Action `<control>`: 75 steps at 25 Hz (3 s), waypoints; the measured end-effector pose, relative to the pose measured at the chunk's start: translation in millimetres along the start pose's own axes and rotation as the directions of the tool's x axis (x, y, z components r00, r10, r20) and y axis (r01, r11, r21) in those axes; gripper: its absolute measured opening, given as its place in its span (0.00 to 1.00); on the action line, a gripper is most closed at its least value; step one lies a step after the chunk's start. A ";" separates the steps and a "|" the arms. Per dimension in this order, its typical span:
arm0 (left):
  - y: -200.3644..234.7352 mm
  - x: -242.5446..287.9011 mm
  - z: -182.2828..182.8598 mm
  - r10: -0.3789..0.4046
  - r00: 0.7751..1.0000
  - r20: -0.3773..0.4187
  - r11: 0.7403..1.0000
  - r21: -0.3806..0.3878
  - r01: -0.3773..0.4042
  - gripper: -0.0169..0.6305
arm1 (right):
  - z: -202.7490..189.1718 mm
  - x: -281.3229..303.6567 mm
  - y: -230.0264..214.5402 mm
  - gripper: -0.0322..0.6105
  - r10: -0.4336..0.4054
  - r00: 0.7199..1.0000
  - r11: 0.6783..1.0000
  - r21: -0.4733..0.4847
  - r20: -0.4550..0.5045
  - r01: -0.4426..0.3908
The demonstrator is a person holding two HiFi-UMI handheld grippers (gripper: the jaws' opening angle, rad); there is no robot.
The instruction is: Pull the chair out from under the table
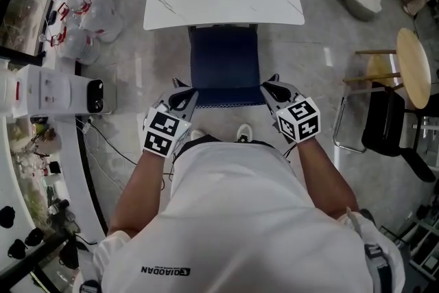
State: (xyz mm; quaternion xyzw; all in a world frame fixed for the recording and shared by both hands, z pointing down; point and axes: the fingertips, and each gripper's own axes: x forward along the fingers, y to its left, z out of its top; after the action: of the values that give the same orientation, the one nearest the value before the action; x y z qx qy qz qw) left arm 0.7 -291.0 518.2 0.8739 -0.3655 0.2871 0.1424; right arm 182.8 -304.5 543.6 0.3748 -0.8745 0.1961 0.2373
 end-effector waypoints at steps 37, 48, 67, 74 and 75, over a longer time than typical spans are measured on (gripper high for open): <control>-9.4 -5.7 -0.7 -0.084 0.996 -0.008 0.984 0.159 0.084 0.32 | 8.3 -12.3 23.9 0.34 -0.037 0.998 0.966 -0.258 -0.042 0.025; -29.0 33.7 -105.3 -0.076 0.900 -0.429 0.887 0.383 0.258 0.32 | -89.5 14.4 36.2 0.36 -0.047 0.893 0.810 -0.541 -0.447 -0.227; -20.3 91.1 -173.1 -0.016 0.796 -0.606 0.792 0.478 0.380 0.29 | -145.2 72.8 14.9 0.35 -0.150 0.797 0.618 -0.685 -0.585 -0.387; -17.5 106.1 -180.2 -0.014 0.778 -0.628 0.801 0.458 0.384 0.24 | -155.0 83.3 9.5 0.29 -0.147 0.798 0.604 -0.692 -0.584 -0.395; -17.5 108.4 -181.7 -0.016 0.775 -0.631 0.803 0.455 0.386 0.24 | -156.5 85.2 8.9 0.29 -0.149 0.799 0.600 -0.696 -0.582 -0.395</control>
State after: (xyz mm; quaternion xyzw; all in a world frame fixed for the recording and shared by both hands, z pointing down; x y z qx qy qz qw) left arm 2.7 -255.9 727.6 0.7745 -0.0999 0.6244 0.0187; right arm 166.4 -265.2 716.9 0.0854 -0.7752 -0.0884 0.6197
